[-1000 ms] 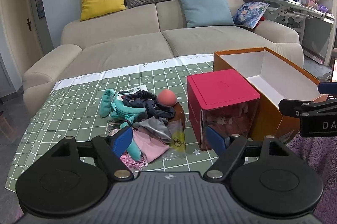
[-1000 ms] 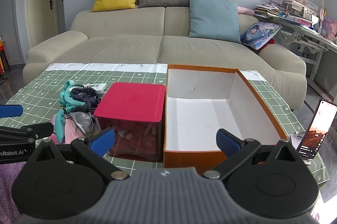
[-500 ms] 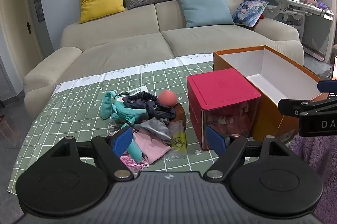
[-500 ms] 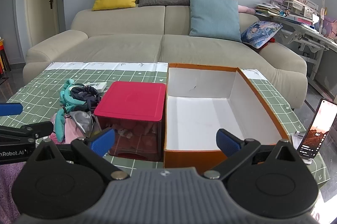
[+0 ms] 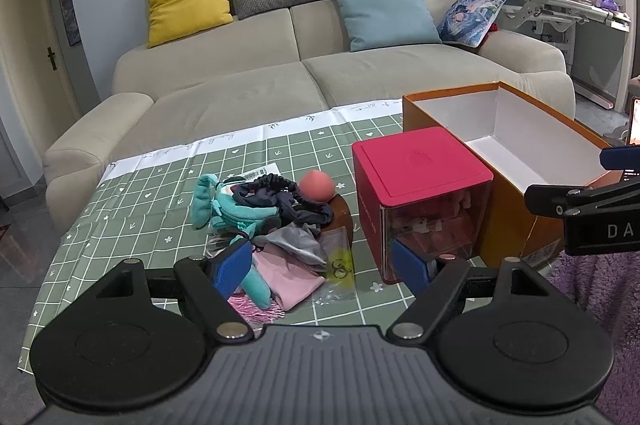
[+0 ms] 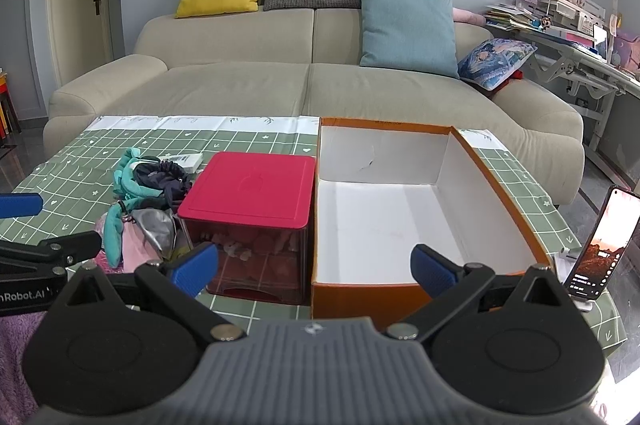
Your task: Organize soft objects
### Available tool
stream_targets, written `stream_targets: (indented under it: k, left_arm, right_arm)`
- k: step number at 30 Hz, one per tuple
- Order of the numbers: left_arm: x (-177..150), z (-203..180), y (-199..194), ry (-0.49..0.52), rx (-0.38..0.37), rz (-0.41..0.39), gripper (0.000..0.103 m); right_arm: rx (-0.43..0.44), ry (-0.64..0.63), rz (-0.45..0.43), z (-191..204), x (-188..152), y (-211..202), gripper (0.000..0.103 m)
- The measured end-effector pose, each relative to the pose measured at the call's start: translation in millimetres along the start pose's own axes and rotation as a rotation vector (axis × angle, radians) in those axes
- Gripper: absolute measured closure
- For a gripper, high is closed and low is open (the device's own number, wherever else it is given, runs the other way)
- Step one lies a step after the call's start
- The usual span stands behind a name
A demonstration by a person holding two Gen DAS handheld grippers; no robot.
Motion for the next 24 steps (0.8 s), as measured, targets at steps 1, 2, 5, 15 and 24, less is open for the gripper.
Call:
stream_targets:
  k: [1, 2, 5, 15, 24]
  left_arm:
    - [0.1, 0.2, -0.1, -0.001, 0.001, -0.001, 0.010]
    - [0.1, 0.0, -0.1, 0.001, 0.002, -0.001, 0.010]
    - [0.1, -0.2, -0.1, 0.000, 0.003, -0.001, 0.011]
    - [0.2, 0.3, -1.2, 0.000, -0.008, -0.003, 0.015]
    - [-0.1, 0.3, -1.3, 0.001, -0.006, -0.004, 0.015]
  right_arm:
    - [0.000, 0.000, 0.000, 0.1, -0.2, 0.0, 0.003]
    - [0.000, 0.000, 0.000, 0.1, -0.1, 0.1, 0.003]
    - [0.000, 0.000, 0.000, 0.2, -0.3, 0.1, 0.003]
    - [0.000, 0.000, 0.001, 0.2, -0.1, 0.4, 0.003]
    - [0.000, 0.001, 0.002, -0.3, 0.3, -0.3, 0.003]
Point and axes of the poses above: each gripper's, at about its wrist camera, not at the fingertips, and y roughly the way its jaws point, z to its left, x to its top, the point moved 6 cm from there along y, roughly the way its jaws point, and after that the axes turned 8 degrees about -y, right-handed, at the moved point
